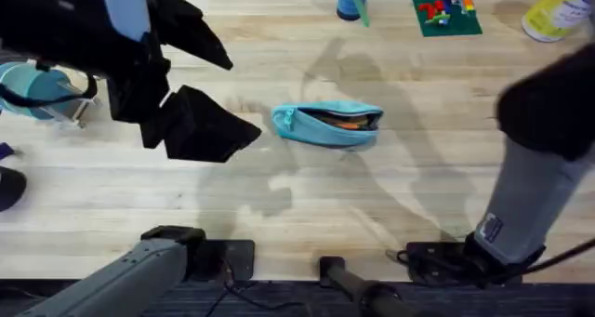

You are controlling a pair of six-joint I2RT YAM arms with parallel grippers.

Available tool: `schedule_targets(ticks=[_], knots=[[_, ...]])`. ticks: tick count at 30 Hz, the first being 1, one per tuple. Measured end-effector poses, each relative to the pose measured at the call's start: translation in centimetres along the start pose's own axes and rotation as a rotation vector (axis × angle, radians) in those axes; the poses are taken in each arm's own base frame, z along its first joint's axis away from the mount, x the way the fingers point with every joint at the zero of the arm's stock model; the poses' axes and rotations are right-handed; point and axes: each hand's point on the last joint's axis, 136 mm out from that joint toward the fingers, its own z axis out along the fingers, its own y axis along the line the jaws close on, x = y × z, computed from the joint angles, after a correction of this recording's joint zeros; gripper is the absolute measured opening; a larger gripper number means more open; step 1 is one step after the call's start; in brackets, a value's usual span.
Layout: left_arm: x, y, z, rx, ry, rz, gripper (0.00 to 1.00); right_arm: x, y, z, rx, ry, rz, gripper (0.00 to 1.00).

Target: Unzip the bag, pick up the pens from the table one at a time and place them inside, then zip the bag closed.

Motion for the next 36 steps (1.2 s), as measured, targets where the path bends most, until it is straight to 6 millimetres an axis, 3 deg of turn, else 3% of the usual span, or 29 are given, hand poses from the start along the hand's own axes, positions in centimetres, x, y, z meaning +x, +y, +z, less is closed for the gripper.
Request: schedule_targets(ticks=[4,14,20,26,30,36], knots=[[0.0,0.0,0.0,0.000,0.000,0.000,0.993,1.4,0.9,-1.8,-0.010,0.016,-0.017,0.032],[0.0,0.0,0.0,0.000,0.000,0.000,0.993,7.4,4.5,-2.2,-0.089,0.145,-0.019,0.032],[0.0,0.0,0.0,0.000,0.000,0.000,0.993,10.2,6.3,-4.8,-0.085,0.135,-0.048,0.033],[0.0,0.0,0.0,0.000,0.000,0.000,0.993,13.9,9.6,-6.9,-0.159,0.125,-0.167,0.033],[0.0,0.0,0.0,0.000,0.000,0.000,0.993,14.8,11.4,-7.1,-0.227,0.094,-0.276,0.033],[0.0,0.0,0.0,0.000,0.000,0.000,0.993,14.4,12.8,-6.6,-0.317,0.037,-0.441,0.033]])
